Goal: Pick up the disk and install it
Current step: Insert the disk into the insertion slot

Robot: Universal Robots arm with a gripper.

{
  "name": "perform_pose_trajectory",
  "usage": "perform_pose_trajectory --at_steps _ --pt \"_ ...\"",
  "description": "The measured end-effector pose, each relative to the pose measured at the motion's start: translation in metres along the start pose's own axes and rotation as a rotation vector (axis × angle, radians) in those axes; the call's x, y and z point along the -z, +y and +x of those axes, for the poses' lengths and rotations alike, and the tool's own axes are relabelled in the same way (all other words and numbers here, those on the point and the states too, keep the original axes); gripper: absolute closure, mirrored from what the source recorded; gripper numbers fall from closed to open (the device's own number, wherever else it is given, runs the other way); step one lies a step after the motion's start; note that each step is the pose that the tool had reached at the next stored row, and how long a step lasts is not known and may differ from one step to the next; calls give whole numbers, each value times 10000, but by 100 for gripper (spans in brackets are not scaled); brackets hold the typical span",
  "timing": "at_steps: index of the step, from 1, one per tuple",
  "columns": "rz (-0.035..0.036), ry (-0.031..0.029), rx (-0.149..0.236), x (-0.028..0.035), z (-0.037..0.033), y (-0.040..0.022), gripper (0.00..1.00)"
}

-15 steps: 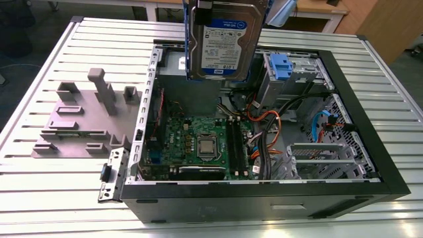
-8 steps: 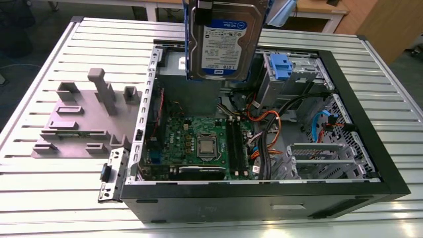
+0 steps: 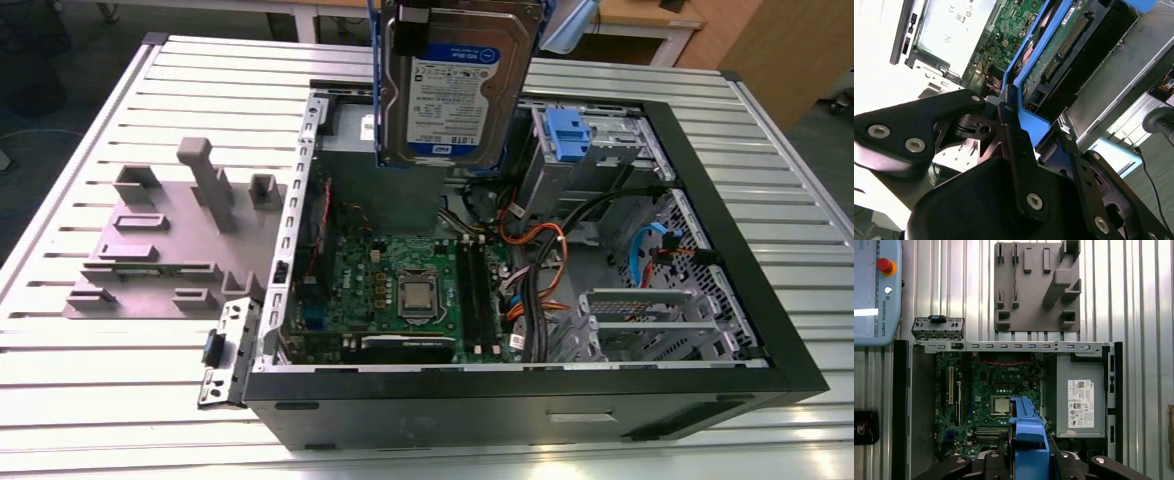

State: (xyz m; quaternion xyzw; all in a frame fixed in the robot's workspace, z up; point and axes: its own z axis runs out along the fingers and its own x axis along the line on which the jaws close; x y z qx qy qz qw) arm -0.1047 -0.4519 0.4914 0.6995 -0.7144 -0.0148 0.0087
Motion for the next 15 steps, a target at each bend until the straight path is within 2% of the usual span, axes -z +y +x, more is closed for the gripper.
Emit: perform_pose_trajectory --at_steps 15 --pt "0 0 1 1 0 -34 64"
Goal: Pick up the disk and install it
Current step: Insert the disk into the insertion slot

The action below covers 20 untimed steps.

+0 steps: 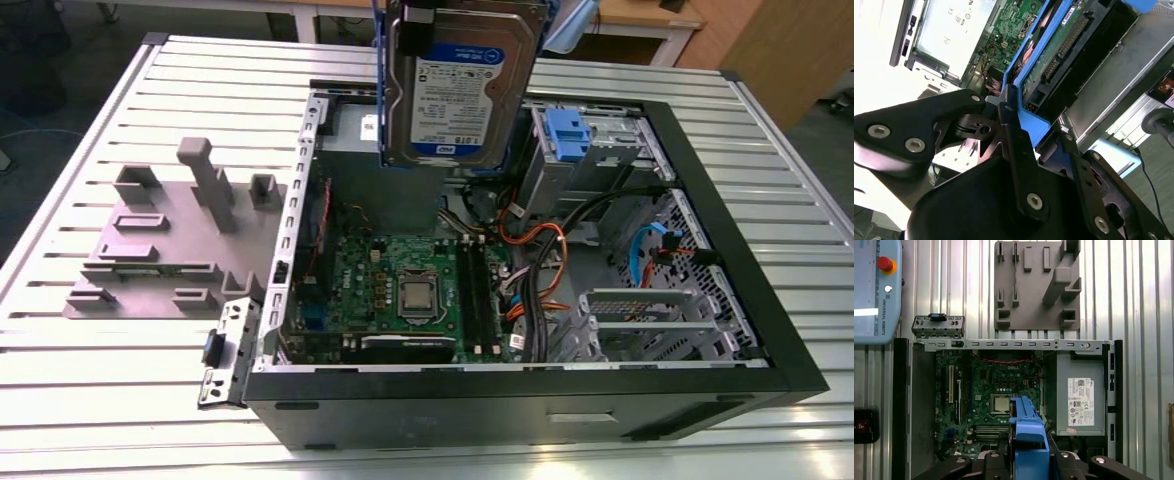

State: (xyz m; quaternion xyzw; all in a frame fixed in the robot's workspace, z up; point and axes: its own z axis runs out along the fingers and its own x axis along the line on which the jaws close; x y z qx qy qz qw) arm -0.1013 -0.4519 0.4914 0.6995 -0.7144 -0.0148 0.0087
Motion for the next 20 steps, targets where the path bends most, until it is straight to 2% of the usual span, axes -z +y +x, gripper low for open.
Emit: perform_pose_trajectory --at_steps 13,20 --pt "0 -1 -1 1 -1 -32 64" --pt "0 -1 -1 3 -2 -86 64"
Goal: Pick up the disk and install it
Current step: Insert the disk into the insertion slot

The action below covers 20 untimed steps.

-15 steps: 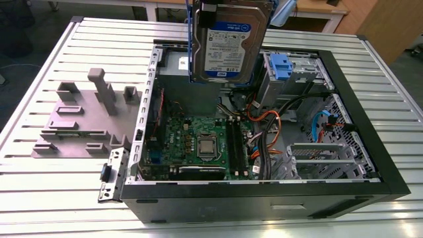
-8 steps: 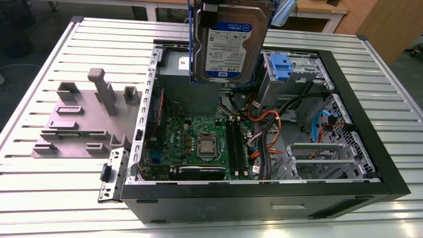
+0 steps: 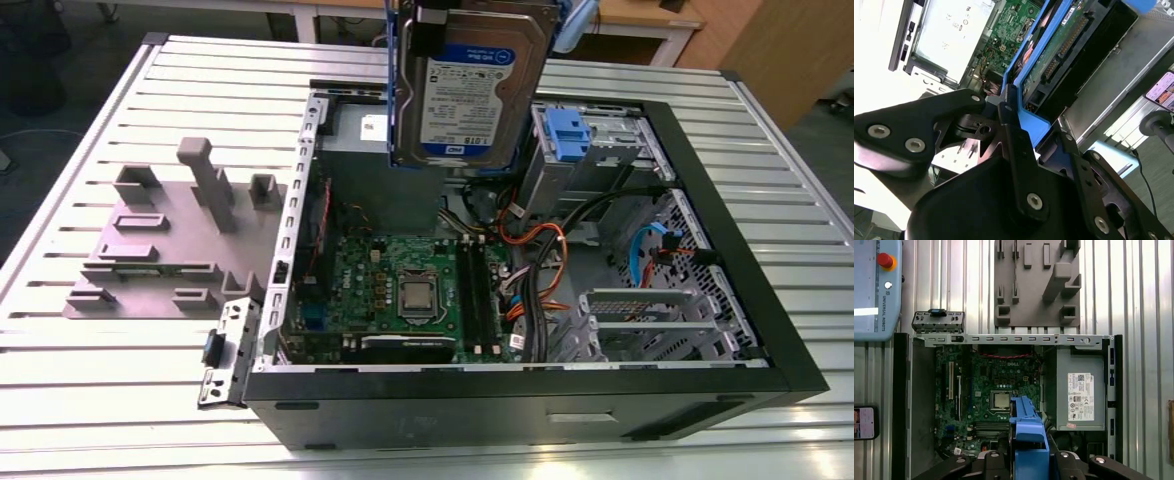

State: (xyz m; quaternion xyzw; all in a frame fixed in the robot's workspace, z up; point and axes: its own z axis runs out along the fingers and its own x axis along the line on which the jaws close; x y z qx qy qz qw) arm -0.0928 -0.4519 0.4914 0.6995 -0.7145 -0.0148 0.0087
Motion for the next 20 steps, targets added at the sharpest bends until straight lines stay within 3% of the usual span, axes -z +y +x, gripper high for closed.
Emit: perform_pose_trajectory --at_steps 20 --pt "0 2 1 1 59 -14 64"
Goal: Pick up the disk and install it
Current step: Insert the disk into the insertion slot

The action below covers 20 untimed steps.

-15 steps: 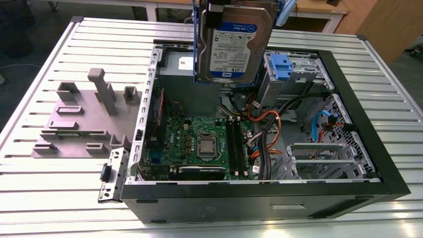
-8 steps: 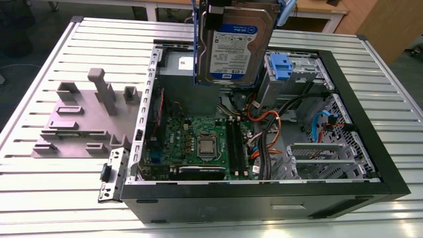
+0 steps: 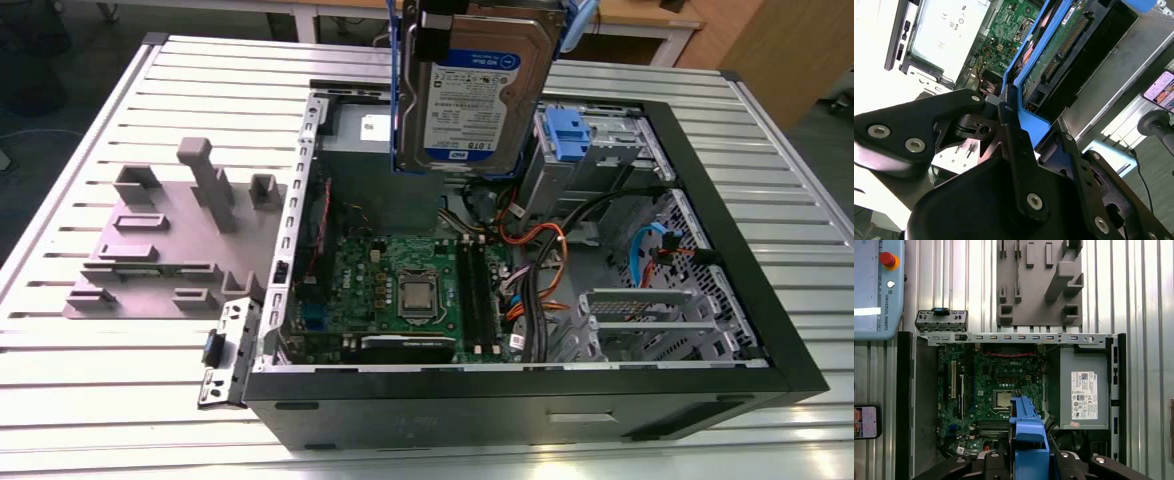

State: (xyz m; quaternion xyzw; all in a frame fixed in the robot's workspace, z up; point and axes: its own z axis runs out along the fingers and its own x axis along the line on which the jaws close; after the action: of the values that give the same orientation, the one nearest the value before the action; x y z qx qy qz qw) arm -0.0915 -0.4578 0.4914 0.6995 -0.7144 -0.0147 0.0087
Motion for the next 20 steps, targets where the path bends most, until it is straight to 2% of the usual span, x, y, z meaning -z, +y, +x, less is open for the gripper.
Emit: perform_pose_trajectory --at_steps 20 --pt "0 6 -1 0 40 -1 64"
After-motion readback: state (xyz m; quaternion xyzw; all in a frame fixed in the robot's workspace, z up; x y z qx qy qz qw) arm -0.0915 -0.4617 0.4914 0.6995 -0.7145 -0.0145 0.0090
